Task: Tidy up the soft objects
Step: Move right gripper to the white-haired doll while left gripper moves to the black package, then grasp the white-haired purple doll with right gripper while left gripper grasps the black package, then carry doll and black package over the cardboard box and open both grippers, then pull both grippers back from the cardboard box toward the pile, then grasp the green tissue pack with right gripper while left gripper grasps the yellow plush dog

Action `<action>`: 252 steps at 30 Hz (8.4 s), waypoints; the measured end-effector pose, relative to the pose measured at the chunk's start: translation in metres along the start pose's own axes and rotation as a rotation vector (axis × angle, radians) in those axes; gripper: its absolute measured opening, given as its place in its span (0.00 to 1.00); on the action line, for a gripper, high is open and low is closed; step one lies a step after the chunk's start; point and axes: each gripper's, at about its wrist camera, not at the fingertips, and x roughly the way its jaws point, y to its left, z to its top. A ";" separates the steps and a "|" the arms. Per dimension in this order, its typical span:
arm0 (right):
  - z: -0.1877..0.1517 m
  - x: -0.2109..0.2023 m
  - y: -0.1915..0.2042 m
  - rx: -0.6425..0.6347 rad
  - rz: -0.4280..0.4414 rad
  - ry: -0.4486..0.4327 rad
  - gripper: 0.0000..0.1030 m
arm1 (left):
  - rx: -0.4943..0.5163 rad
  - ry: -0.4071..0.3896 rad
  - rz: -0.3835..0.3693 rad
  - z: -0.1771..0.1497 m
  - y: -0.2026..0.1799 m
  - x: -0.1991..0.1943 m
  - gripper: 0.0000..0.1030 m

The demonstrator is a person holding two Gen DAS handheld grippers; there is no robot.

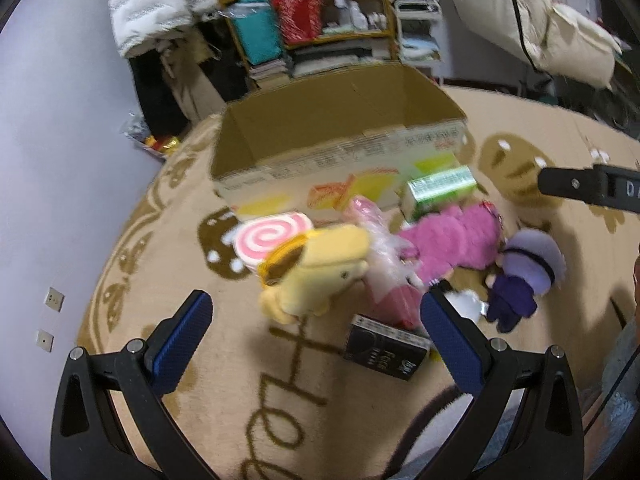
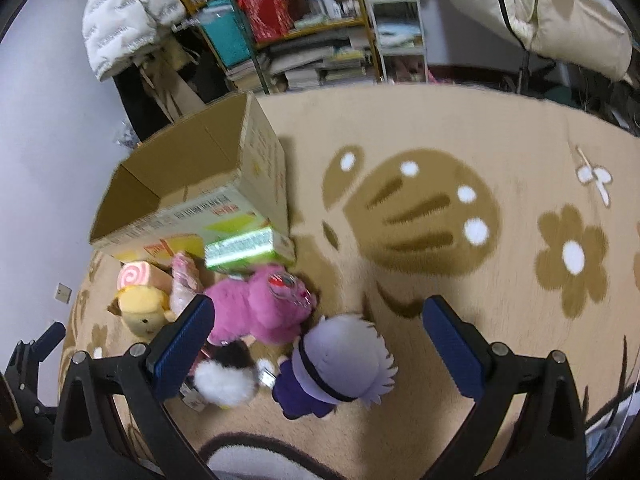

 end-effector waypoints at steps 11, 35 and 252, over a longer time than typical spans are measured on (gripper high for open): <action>-0.004 0.045 -0.009 0.020 -0.020 0.177 1.00 | 0.049 0.110 -0.037 -0.008 -0.019 0.037 1.00; -0.016 0.078 -0.015 0.007 0.015 0.354 0.68 | 0.061 0.307 -0.146 -0.023 -0.031 0.094 0.85; 0.023 0.118 0.073 -0.253 0.126 0.054 0.97 | -0.171 0.181 -0.114 0.033 0.045 0.125 0.93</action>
